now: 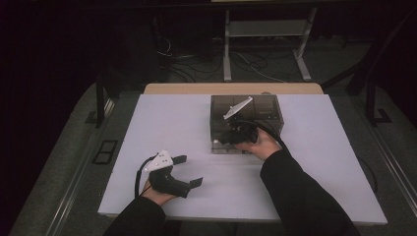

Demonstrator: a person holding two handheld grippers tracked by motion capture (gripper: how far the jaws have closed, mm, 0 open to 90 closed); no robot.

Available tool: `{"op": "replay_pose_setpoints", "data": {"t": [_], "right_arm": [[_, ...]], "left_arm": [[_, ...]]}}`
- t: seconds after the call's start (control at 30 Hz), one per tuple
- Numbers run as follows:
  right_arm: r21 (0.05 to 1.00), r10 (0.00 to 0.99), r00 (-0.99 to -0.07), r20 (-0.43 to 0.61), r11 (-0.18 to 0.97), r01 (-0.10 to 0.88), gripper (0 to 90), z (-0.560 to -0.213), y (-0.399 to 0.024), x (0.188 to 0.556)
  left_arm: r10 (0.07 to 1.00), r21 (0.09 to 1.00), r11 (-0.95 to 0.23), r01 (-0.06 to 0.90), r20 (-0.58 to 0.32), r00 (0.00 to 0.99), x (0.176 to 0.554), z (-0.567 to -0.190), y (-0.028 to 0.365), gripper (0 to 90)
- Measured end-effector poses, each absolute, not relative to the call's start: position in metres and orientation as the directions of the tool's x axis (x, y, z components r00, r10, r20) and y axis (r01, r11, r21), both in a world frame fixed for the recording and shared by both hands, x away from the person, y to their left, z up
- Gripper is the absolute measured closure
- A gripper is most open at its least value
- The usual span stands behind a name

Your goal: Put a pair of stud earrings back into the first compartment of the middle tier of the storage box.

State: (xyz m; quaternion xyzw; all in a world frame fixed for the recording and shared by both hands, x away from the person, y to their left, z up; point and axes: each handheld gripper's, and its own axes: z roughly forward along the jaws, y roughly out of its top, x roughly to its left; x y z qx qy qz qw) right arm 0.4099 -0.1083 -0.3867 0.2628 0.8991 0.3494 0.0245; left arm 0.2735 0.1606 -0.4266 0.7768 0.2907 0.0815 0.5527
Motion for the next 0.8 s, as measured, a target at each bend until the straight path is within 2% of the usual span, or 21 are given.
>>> {"op": "replay_pose_setpoints", "data": {"t": [0.23, 0.37, 0.57, 0.6, 0.63, 0.8], "right_arm": [[0.663, 0.496, -0.855, 0.151, 0.591, 0.460, 57.3, -0.379, -0.117, 0.404], [0.660, 0.505, -0.849, 0.155, 0.587, 0.469, 43.2, -0.373, -0.122, 0.400], [0.658, 0.510, -0.847, 0.149, 0.588, 0.470, 17.0, -0.370, -0.129, 0.393], [0.659, 0.513, -0.845, 0.154, 0.584, 0.474, 16.8, -0.370, -0.131, 0.392], [0.665, 0.520, -0.839, 0.160, 0.572, 0.481, 10.4, -0.370, -0.136, 0.389], [0.678, 0.531, -0.833, 0.158, 0.555, 0.482, 10.2, -0.367, -0.149, 0.380]], "left_arm": [[0.540, 0.906, -0.222, 0.361, -0.194, 0.819, 0.273, -0.427, 0.160, 0.0], [0.541, 0.905, -0.222, 0.362, -0.194, 0.818, 0.273, -0.427, 0.160, 0.0], [0.542, 0.906, -0.221, 0.362, -0.195, 0.818, 0.273, -0.427, 0.160, 0.0], [0.542, 0.906, -0.221, 0.362, -0.194, 0.818, 0.273, -0.427, 0.160, 0.0], [0.542, 0.906, -0.220, 0.362, -0.195, 0.817, 0.273, -0.427, 0.160, 0.0], [0.543, 0.906, -0.219, 0.362, -0.195, 0.817, 0.273, -0.427, 0.161, 0.0]]}}
